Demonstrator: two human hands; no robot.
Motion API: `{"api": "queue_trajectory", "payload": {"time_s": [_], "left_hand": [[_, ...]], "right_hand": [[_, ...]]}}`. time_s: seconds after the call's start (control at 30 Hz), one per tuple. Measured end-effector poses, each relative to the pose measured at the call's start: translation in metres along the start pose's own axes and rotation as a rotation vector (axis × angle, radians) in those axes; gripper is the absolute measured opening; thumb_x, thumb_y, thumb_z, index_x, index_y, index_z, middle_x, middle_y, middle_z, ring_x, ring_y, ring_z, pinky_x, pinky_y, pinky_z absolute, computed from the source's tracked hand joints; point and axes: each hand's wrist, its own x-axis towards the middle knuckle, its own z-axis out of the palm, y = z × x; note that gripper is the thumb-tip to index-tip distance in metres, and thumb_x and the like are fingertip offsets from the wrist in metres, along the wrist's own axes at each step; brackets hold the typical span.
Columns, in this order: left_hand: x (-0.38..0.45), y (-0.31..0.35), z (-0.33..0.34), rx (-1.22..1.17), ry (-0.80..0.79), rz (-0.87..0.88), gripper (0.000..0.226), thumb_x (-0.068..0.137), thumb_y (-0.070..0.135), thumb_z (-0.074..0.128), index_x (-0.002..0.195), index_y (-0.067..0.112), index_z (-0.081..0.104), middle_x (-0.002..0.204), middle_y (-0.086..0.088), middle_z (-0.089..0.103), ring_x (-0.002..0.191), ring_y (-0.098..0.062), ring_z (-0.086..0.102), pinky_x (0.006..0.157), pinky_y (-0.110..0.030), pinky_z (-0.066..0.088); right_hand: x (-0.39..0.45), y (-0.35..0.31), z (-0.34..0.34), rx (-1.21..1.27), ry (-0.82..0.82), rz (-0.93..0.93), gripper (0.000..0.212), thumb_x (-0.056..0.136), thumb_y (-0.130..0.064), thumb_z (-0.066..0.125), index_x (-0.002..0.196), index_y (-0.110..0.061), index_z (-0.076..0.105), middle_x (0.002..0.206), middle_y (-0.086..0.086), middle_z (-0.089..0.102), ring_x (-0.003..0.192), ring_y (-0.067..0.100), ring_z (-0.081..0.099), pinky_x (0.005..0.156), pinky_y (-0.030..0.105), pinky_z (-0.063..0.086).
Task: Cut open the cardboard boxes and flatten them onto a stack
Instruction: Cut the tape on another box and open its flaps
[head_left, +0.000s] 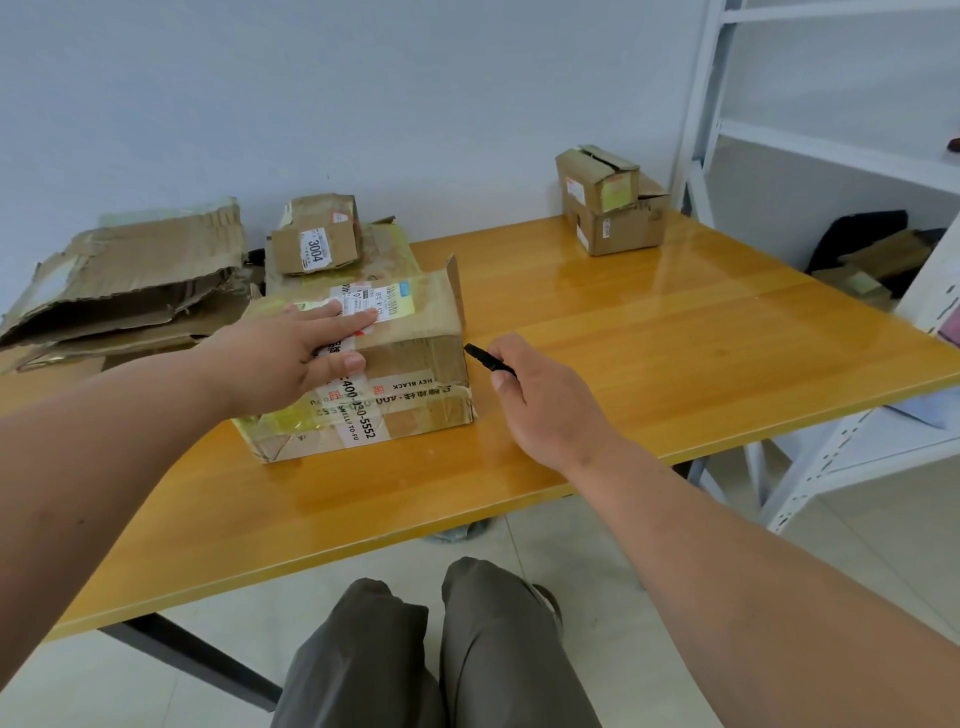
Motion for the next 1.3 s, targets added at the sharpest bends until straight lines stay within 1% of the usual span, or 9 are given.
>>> {"api": "queue_trajectory", "payload": {"time_s": [0.23, 0.37, 0.5, 0.7, 0.83, 0.93, 1.07, 1.13, 1.3], "left_hand": [[0.001, 0.0, 0.002, 0.012, 0.02, 0.014, 0.067, 0.082, 0.069, 0.018, 0.146, 0.058, 0.001, 0.164, 0.01, 0.008, 0.151, -0.024, 0.01, 0.119, -0.047, 0.018], [0.001, 0.0, 0.003, 0.015, 0.03, 0.023, 0.067, 0.081, 0.07, 0.016, 0.145, 0.058, 0.001, 0.164, 0.009, 0.008, 0.151, -0.024, 0.009, 0.12, -0.047, 0.018], [0.0, -0.001, 0.004, 0.018, 0.029, 0.025, 0.07, 0.079, 0.072, 0.014, 0.145, 0.058, 0.0, 0.164, 0.01, 0.008, 0.151, -0.023, 0.008, 0.119, -0.049, 0.021], [0.002, -0.003, 0.006, 0.028, 0.023, 0.02, 0.072, 0.075, 0.075, 0.01, 0.144, 0.06, -0.004, 0.164, 0.01, 0.006, 0.151, -0.024, 0.008, 0.119, -0.052, 0.02], [0.003, -0.008, 0.005, 0.002, 0.031, -0.001, 0.074, 0.074, 0.077, 0.01, 0.145, 0.059, -0.002, 0.164, 0.01, 0.006, 0.151, -0.025, 0.009, 0.119, -0.053, 0.021], [0.004, -0.008, 0.008, 0.0, 0.037, 0.01, 0.073, 0.074, 0.077, 0.01, 0.144, 0.061, -0.002, 0.164, 0.011, 0.007, 0.151, -0.025, 0.01, 0.119, -0.053, 0.021], [0.005, -0.008, 0.008, 0.005, 0.04, 0.012, 0.07, 0.077, 0.075, 0.012, 0.144, 0.061, -0.002, 0.164, 0.01, 0.007, 0.151, -0.025, 0.011, 0.119, -0.052, 0.021], [0.005, -0.009, 0.008, 0.005, 0.04, 0.011, 0.071, 0.075, 0.077, 0.01, 0.143, 0.062, -0.003, 0.164, 0.011, 0.007, 0.151, -0.024, 0.011, 0.118, -0.053, 0.021], [0.007, -0.01, 0.009, 0.001, 0.044, 0.017, 0.075, 0.071, 0.08, 0.007, 0.144, 0.062, -0.002, 0.163, 0.011, 0.008, 0.151, -0.025, 0.012, 0.117, -0.056, 0.023]], "right_hand": [[-0.005, 0.007, 0.007, -0.042, 0.026, -0.036, 0.016, 0.104, -0.019, 0.039, 0.115, -0.017, 0.05, 0.068, -0.014, 0.04, 0.057, 0.005, 0.039, 0.05, 0.026, 0.026], [-0.006, 0.008, 0.005, -0.057, -0.002, -0.03, 0.023, 0.104, -0.02, 0.039, 0.123, -0.018, 0.051, 0.07, -0.015, 0.042, 0.058, 0.003, 0.04, 0.05, 0.023, 0.026], [-0.011, 0.009, 0.002, -0.117, -0.054, -0.024, 0.027, 0.104, -0.02, 0.038, 0.128, -0.019, 0.051, 0.072, -0.014, 0.044, 0.06, 0.005, 0.042, 0.052, 0.026, 0.028], [-0.009, 0.005, -0.006, -0.143, -0.146, 0.006, 0.022, 0.104, -0.021, 0.037, 0.121, -0.02, 0.051, 0.071, -0.012, 0.047, 0.06, 0.008, 0.046, 0.051, 0.028, 0.031], [-0.019, 0.003, -0.006, -0.459, -0.328, -0.061, 0.016, 0.102, -0.02, 0.037, 0.097, -0.02, 0.053, 0.071, -0.006, 0.046, 0.065, 0.018, 0.048, 0.055, 0.031, 0.034], [-0.012, 0.003, -0.005, -0.477, -0.356, -0.015, 0.017, 0.101, -0.022, 0.036, 0.095, -0.021, 0.052, 0.076, -0.003, 0.053, 0.07, 0.021, 0.053, 0.056, 0.031, 0.036], [-0.008, 0.011, -0.004, -0.337, -0.253, 0.078, 0.017, 0.103, -0.025, 0.034, 0.108, -0.022, 0.051, 0.079, -0.003, 0.056, 0.068, 0.019, 0.052, 0.055, 0.031, 0.033], [-0.01, 0.011, -0.001, -0.299, -0.174, 0.055, 0.018, 0.103, -0.025, 0.035, 0.11, -0.021, 0.05, 0.075, -0.005, 0.053, 0.066, 0.02, 0.051, 0.053, 0.031, 0.031], [-0.01, 0.01, 0.004, -0.272, -0.096, 0.009, 0.02, 0.104, -0.024, 0.035, 0.116, -0.018, 0.05, 0.069, -0.012, 0.043, 0.061, 0.015, 0.046, 0.051, 0.03, 0.028]]}}
